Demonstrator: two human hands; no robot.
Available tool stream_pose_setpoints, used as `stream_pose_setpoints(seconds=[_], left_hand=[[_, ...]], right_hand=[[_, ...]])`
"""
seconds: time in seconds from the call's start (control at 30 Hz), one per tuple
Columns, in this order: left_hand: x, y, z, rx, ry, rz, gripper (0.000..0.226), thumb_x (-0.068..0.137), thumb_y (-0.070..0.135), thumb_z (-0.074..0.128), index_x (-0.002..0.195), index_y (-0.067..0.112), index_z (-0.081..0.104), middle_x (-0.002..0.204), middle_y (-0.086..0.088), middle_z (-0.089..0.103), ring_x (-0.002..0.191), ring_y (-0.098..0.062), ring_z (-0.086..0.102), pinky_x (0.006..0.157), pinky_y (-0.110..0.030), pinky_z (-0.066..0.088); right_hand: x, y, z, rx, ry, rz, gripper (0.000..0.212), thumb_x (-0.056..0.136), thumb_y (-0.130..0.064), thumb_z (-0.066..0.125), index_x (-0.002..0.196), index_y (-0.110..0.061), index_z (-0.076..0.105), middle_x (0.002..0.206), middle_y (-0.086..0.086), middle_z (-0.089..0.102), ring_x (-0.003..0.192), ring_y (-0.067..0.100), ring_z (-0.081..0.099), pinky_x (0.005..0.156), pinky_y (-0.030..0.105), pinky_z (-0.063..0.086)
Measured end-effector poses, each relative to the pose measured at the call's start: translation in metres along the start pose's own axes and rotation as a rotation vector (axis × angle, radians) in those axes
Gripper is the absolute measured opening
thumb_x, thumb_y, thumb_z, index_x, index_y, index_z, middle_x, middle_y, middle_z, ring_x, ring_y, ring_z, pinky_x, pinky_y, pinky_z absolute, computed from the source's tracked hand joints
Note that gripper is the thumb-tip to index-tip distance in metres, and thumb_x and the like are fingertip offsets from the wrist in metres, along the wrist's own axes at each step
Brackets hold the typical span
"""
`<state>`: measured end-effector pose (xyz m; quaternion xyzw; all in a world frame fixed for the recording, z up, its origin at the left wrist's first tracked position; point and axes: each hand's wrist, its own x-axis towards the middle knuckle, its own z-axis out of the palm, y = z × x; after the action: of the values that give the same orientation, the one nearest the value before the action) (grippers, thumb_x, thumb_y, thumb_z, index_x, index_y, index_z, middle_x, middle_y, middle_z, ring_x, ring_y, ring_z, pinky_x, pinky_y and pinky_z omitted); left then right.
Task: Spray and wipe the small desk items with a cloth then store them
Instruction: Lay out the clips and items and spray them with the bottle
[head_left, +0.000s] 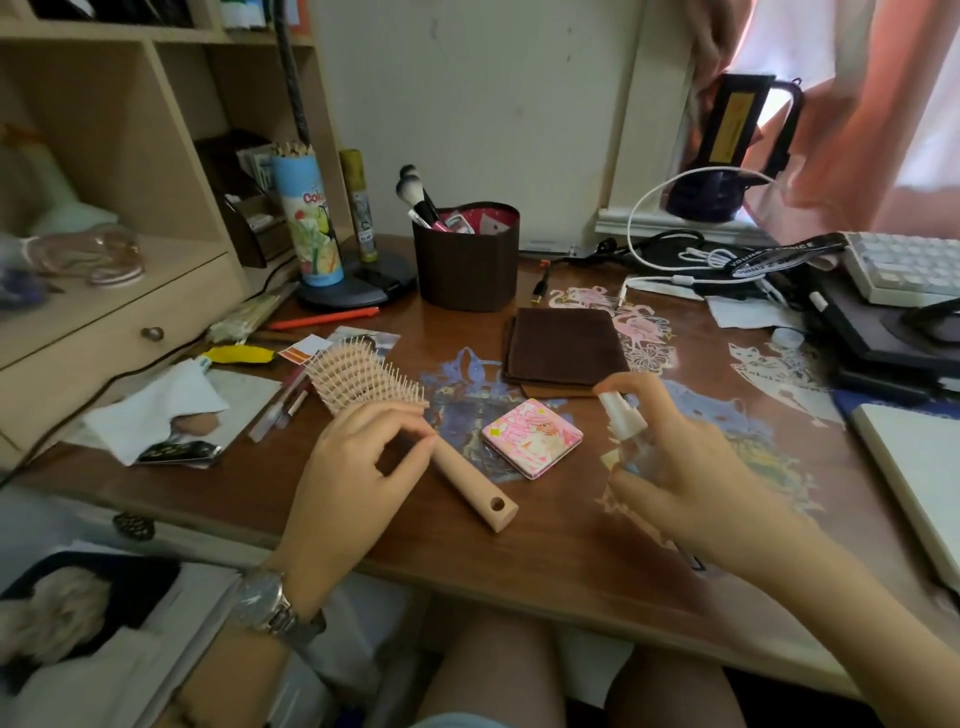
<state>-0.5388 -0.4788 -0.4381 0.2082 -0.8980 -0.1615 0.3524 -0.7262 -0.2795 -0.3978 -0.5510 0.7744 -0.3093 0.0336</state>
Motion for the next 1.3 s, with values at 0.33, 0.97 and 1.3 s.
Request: stream_pose_setpoints(seconds=[0.33,0.97,1.3], left_hand=[[0.002,-0.032,-0.014,0.045,0.118,-0.109,0.013,0.082,0.012,0.07,0.094,0.015,0.068,0.095,0.008,0.064,0.095,-0.01,0.058,0.082,-0.021,0.045],[0.0,-0.047,-0.024,-0.009,0.044,-0.124,0.015,0.083,0.022,0.069,0.098,0.021,0.068,0.096,0.015,0.062,0.093,0.003,0.052,0.074,-0.006,0.039],[0.0,-0.047,-0.022,-0.015,0.053,-0.121,0.016,0.083,0.021,0.069,0.099,0.018,0.069,0.096,0.011,0.062,0.091,-0.005,0.056,0.072,-0.016,0.04]], right_hand=[[0.001,-0.012,-0.005,-0.005,-0.043,0.016,0.07,0.08,-0.011,0.065,0.116,-0.055,0.024,0.081,0.001,0.064,0.052,0.014,0.058,0.056,0.045,0.054],[0.015,-0.012,0.028,0.151,-0.047,-0.174,0.061,0.069,-0.034,0.047,0.122,-0.059,0.029,0.09,0.014,0.06,0.073,0.036,0.061,0.059,0.051,0.051],[0.002,-0.039,0.011,-0.022,-0.151,-0.186,0.057,0.079,-0.015,0.061,0.12,-0.04,0.03,0.067,0.001,0.058,0.057,0.012,0.053,0.048,0.027,0.036]])
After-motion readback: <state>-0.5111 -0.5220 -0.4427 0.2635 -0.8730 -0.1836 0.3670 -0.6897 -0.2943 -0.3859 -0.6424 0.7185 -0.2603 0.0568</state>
